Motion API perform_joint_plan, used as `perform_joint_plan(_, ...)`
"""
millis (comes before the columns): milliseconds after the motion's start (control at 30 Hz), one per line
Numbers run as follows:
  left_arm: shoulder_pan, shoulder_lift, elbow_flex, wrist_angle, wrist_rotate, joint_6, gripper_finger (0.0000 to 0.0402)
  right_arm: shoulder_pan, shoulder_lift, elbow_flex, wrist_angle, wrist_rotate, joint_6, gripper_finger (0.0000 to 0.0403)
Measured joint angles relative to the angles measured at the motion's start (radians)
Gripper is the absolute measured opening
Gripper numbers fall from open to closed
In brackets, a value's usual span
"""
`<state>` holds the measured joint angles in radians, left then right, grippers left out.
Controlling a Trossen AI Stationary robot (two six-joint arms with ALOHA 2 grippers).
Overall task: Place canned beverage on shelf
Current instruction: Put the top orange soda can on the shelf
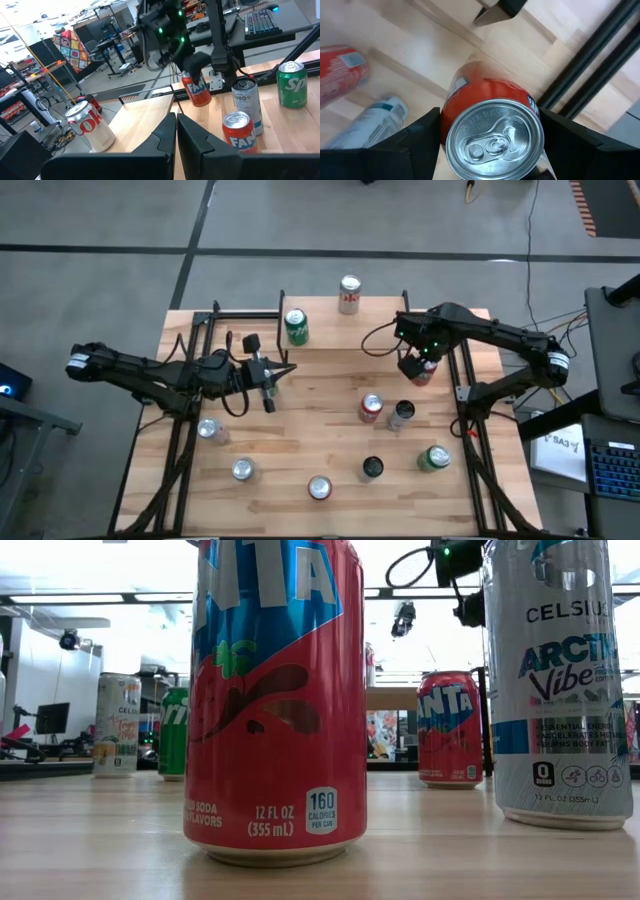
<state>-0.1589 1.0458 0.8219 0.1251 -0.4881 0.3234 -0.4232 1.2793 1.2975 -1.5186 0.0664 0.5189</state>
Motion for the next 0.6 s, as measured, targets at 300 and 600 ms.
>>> perform_joint_plan(300, 0.0, 0.0, 0.0, 0.004, 0.0, 0.0, 0.0, 0.013, -0.001, 0.19, -0.051, -0.175, -0.038, 0.0278)
perform_joint_plan(600, 0.0, 0.0, 0.0, 0.003, 0.0, 0.0, 0.0, 0.06, -0.001, 0.302, -0.012, -0.258, -0.059, 0.0278)
